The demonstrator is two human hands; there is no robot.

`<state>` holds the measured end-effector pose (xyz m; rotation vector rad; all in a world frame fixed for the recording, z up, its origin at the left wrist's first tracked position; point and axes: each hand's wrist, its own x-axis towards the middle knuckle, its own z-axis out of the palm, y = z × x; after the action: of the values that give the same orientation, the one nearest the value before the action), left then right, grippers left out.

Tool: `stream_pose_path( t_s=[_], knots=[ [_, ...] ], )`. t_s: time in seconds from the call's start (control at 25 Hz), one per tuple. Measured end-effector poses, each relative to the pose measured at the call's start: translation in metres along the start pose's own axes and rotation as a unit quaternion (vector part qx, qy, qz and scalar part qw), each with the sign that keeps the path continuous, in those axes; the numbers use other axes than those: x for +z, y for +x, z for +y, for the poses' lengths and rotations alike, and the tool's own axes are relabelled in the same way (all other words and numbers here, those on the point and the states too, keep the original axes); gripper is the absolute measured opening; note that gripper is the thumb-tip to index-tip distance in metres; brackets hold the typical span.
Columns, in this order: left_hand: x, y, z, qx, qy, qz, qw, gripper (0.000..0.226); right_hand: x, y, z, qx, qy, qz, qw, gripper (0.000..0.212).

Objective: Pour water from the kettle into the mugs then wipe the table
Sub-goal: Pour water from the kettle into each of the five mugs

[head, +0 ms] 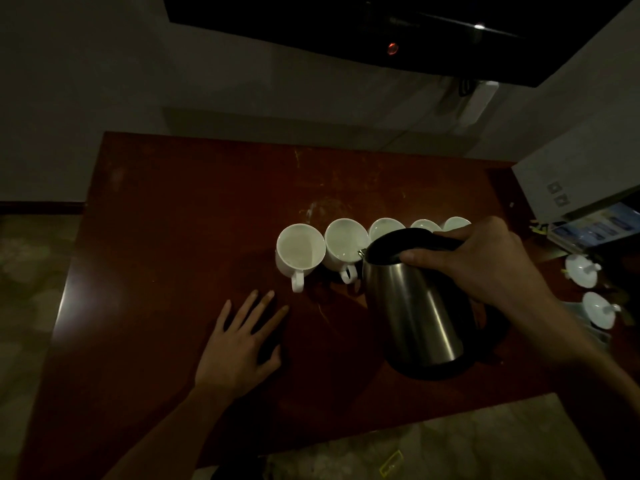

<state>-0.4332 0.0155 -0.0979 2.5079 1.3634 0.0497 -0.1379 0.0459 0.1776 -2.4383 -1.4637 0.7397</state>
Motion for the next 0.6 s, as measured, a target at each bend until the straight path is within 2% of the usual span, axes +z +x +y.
stream_pose_path(
  t_s=[0.08,0.24,0.4,0.6],
  knots=[
    [-0.0002,0.0,0.0002,0.001,0.001,0.001,1.0,0.072,-0.0006,0.0006,0.0003,0.001,0.005,-0.003,1.0,0.089],
    [0.0012,0.0,0.0003,-0.002,0.001,0.0,1.0,0.072,-0.0023,0.0024,0.003,0.005,-0.002,-0.014,1.0,0.07],
    [0.0012,-0.0001,0.0003,-0.006,0.0,-0.006,1.0,0.071,-0.0027,0.0016,0.0015,0.001,0.001,-0.014,1.0,0.083],
    [0.0017,0.0003,-0.0001,-0.008,0.001,-0.003,1.0,0.072,-0.0051,0.0009,0.0014,-0.002,0.001,-0.01,1.0,0.087]
  ],
)
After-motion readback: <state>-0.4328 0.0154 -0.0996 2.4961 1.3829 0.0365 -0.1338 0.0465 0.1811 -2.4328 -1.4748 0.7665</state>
